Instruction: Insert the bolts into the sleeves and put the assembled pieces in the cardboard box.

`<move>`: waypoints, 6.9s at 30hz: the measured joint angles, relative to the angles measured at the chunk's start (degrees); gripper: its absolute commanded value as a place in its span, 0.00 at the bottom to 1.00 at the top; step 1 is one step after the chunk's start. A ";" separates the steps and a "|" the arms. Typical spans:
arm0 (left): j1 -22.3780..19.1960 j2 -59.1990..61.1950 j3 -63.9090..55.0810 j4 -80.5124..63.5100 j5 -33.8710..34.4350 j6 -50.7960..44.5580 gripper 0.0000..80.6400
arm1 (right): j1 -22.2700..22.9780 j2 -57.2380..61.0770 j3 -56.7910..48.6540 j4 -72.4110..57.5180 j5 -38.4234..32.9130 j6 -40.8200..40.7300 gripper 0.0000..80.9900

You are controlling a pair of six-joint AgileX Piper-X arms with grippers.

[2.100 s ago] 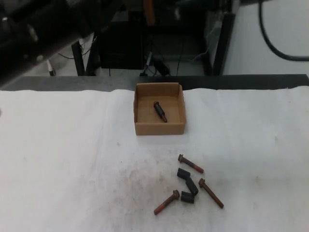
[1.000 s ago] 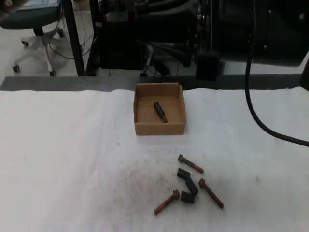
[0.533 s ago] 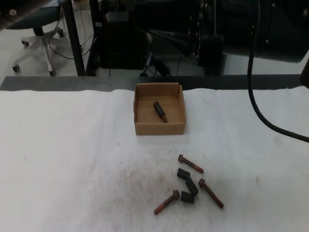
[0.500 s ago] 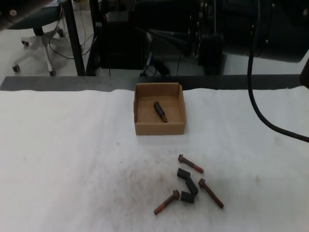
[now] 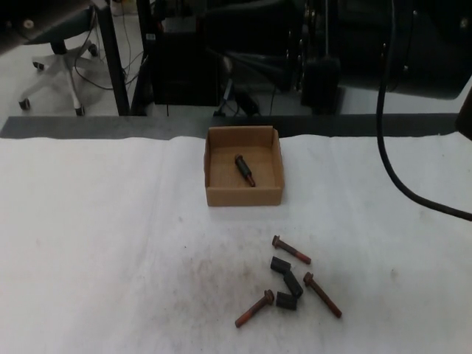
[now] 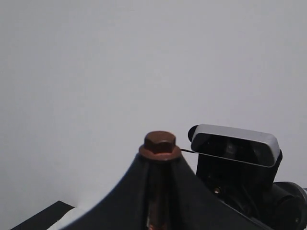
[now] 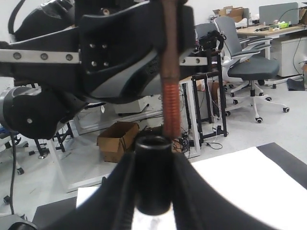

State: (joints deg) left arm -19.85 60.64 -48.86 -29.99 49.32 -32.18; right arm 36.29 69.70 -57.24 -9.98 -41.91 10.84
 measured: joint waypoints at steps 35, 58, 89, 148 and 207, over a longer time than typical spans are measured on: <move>-1.63 0.39 0.00 -2.57 0.50 0.06 0.00 | -0.25 0.00 0.21 5.36 1.21 -4.30 0.01; -1.63 0.39 0.00 3.37 0.50 5.81 0.00 | -0.25 0.00 0.21 5.57 1.21 -4.30 0.01; -0.30 0.39 0.00 4.65 0.98 6.51 0.00 | -0.25 0.00 0.21 5.72 2.92 -5.85 0.01; 7.19 0.39 0.00 49.25 -17.36 17.71 0.00 | -8.88 25.94 -21.33 40.64 28.40 -0.05 0.01; -7.89 1.65 0.00 69.40 -19.87 39.07 0.00 | -15.46 28.77 -43.25 72.86 29.97 -9.51 0.01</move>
State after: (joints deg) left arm -27.74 62.29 -48.86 39.42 29.45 6.88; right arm 20.83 98.47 -100.49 62.89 -11.94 1.32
